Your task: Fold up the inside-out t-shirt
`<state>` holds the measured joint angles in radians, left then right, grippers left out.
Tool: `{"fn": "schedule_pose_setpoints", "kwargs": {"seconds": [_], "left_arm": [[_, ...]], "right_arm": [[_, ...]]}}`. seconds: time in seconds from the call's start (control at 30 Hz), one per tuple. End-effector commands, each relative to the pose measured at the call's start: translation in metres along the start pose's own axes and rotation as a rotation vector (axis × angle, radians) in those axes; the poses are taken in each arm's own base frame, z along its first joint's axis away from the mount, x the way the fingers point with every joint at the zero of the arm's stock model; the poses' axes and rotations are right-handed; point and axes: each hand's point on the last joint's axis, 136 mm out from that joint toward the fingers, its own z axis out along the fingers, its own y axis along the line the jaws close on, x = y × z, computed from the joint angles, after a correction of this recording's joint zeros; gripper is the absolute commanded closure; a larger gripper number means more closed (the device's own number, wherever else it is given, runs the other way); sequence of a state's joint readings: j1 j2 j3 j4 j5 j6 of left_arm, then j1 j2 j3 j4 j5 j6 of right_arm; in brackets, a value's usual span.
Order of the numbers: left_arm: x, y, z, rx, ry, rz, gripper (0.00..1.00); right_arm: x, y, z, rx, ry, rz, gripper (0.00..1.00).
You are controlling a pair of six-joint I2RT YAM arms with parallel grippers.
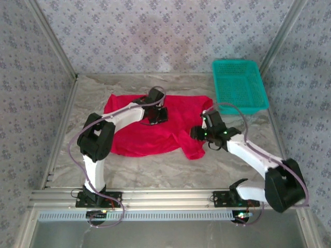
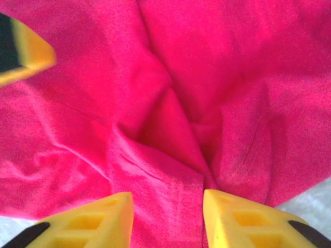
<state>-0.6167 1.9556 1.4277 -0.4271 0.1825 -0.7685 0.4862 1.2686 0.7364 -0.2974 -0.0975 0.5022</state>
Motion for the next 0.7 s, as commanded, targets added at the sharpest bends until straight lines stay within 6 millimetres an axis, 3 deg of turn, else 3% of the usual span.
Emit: {"fn": "schedule_pose_setpoints", "kwargs": {"seconds": [0.0, 0.13, 0.27, 0.37, 0.5, 0.67], "left_arm": [[-0.004, 0.02, -0.033, -0.033, -0.032, -0.003, 1.0], [-0.003, 0.058, -0.065, -0.082, -0.062, -0.033, 1.0], [0.012, 0.108, -0.096, -0.14, -0.069, -0.089, 0.9], [0.028, 0.141, -0.115, -0.173, -0.077, -0.139, 0.83], [0.048, 0.179, -0.131, -0.205, -0.086, -0.214, 0.81], [0.064, 0.203, -0.14, -0.217, -0.08, -0.275, 0.8]], "right_arm": [[0.035, -0.006, 0.003, 0.049, 0.153, 0.048, 0.56], [0.059, -0.014, -0.005, 0.08, 0.234, 0.063, 0.45], [0.077, -0.013, -0.007, 0.056, 0.279, 0.053, 0.34], [0.084, -0.007, -0.001, 0.008, 0.296, 0.062, 0.33], [0.083, 0.003, 0.007, -0.017, 0.303, 0.039, 0.33], [0.083, 0.015, 0.016, -0.025, 0.316, -0.011, 0.34]]}}
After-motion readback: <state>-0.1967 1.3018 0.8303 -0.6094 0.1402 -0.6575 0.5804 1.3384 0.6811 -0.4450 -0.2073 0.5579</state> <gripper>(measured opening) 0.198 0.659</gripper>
